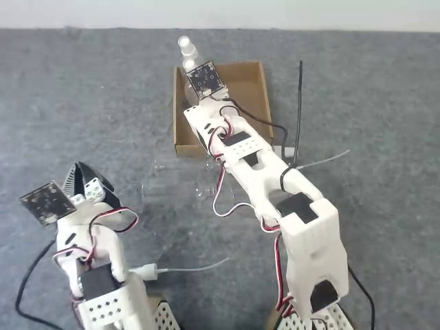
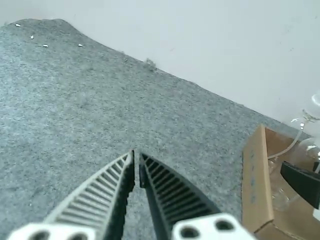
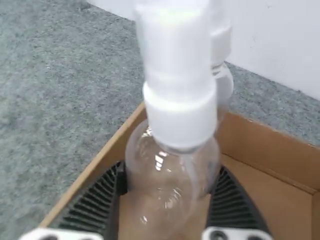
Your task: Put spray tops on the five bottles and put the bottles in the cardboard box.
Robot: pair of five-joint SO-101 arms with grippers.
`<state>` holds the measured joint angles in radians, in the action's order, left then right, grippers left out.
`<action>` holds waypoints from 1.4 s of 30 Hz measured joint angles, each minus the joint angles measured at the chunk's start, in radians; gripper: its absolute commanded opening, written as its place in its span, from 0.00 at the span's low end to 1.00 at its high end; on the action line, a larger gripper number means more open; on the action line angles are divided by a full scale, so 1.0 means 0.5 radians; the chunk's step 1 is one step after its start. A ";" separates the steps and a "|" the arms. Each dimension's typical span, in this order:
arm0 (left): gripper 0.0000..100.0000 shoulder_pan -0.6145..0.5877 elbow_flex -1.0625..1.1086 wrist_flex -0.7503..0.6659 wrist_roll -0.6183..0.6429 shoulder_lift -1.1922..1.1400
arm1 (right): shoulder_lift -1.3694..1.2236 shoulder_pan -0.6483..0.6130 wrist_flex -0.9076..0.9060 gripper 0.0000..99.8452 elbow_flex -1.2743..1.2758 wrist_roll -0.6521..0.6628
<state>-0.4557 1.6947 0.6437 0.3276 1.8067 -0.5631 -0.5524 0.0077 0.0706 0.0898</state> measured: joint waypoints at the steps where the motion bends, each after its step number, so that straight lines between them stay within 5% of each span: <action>1: 0.01 0.000 0.000 0.000 0.000 0.000 | 0.000 -0.003 -0.009 0.22 -0.009 -0.003; 29: 0.01 0.000 0.000 0.000 0.000 0.000 | 0.068 -0.064 -0.399 0.23 -0.015 -0.107; 42: 0.01 0.003 0.000 0.000 0.000 0.000 | 0.525 -0.068 -0.945 0.23 -0.012 -0.120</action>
<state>-0.4542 1.6947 0.6437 0.3276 1.8067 -0.3007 -0.5861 -0.4649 0.0644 0.0299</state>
